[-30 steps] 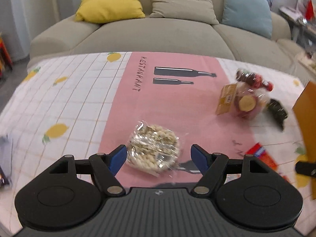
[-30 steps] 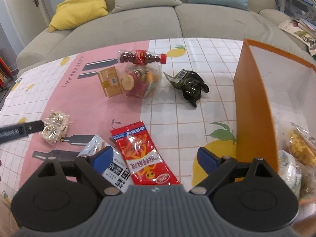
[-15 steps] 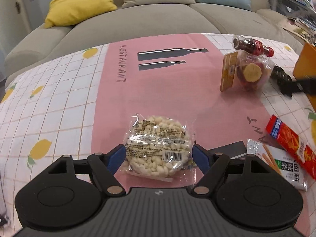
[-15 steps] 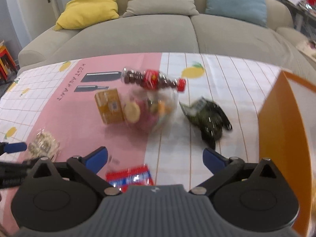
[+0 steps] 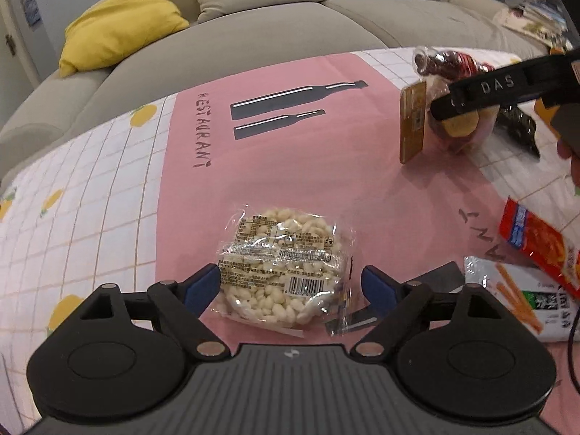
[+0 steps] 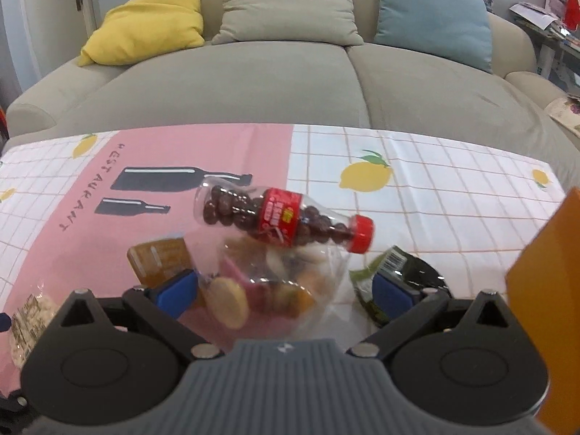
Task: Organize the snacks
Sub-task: 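Grasp the clear rice-cracker bag with the left tool while the right tool grasps the clear dried-fruit bag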
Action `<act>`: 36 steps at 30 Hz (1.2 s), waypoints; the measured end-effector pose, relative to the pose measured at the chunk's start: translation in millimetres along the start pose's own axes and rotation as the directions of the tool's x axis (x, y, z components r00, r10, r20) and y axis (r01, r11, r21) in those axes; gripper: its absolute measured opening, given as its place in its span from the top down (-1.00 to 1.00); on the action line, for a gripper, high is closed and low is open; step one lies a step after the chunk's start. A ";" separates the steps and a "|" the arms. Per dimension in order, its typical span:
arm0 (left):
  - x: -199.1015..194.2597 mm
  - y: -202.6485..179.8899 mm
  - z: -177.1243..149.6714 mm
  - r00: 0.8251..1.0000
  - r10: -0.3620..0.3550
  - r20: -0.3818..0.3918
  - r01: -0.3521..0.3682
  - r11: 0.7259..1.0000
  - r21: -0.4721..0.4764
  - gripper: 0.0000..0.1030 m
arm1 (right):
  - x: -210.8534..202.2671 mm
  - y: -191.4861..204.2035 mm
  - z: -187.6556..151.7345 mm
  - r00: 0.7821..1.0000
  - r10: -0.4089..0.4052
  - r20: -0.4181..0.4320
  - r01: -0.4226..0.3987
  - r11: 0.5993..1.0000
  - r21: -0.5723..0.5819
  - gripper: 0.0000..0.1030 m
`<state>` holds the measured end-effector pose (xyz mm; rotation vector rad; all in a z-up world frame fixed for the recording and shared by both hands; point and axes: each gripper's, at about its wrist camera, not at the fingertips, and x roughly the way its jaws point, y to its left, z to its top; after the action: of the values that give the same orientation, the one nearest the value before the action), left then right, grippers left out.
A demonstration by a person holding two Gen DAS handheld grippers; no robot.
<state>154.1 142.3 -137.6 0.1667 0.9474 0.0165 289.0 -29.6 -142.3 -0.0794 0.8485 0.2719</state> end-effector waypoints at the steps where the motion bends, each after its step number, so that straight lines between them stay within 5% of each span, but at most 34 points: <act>1: 0.6 -1.6 -0.2 1.000 0.006 -0.001 -0.006 1.000 0.011 -0.97 | 1.1 0.2 -0.9 1.000 0.003 0.004 -0.003 1.000 0.001 -0.83; 9: -3.3 -6.3 -0.1 1.000 -0.010 0.001 0.010 1.000 -0.016 -0.80 | -12.7 2.4 -12.2 0.997 0.071 0.023 -0.071 0.997 -0.007 -0.22; 16: -17.5 -26.2 -4.9 0.999 -0.043 0.019 0.042 0.999 0.012 -0.74 | -44.2 -2.1 -35.1 0.993 0.115 -0.032 -0.114 0.993 0.009 -0.14; 20: -24.2 -23.1 -2.0 0.998 0.007 0.069 -0.004 0.999 -0.037 -0.90 | -67.5 -8.5 -47.7 0.991 0.128 -0.035 -0.127 0.992 0.024 -0.14; 23: -14.3 -9.9 7.1 0.999 0.037 0.035 -0.032 0.990 -0.136 -0.90 | -71.3 -9.1 -52.5 0.993 0.109 -0.051 -0.109 0.994 -0.003 -0.14; 26: -4.8 -0.4 14.0 1.000 -0.001 0.024 0.006 0.977 -0.213 -0.90 | -68.0 -10.2 -56.3 0.992 0.108 -0.060 -0.108 0.994 -0.003 -0.23; 31: 4.7 -11.3 16.4 0.999 0.012 0.035 -0.005 0.983 -0.185 -0.93 | -66.6 -10.2 -56.8 0.994 0.097 -0.051 -0.097 0.995 0.019 -0.59; 36: 15.4 -11.3 13.6 1.000 -0.002 0.028 0.009 0.973 -0.230 -1.00 | -64.6 -5.7 -57.8 0.992 0.117 -0.052 -0.116 0.993 0.006 -0.72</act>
<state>173.5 130.6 -143.9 -0.0503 0.9107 0.1182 207.7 -58.5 -132.2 -0.0345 0.9074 0.3796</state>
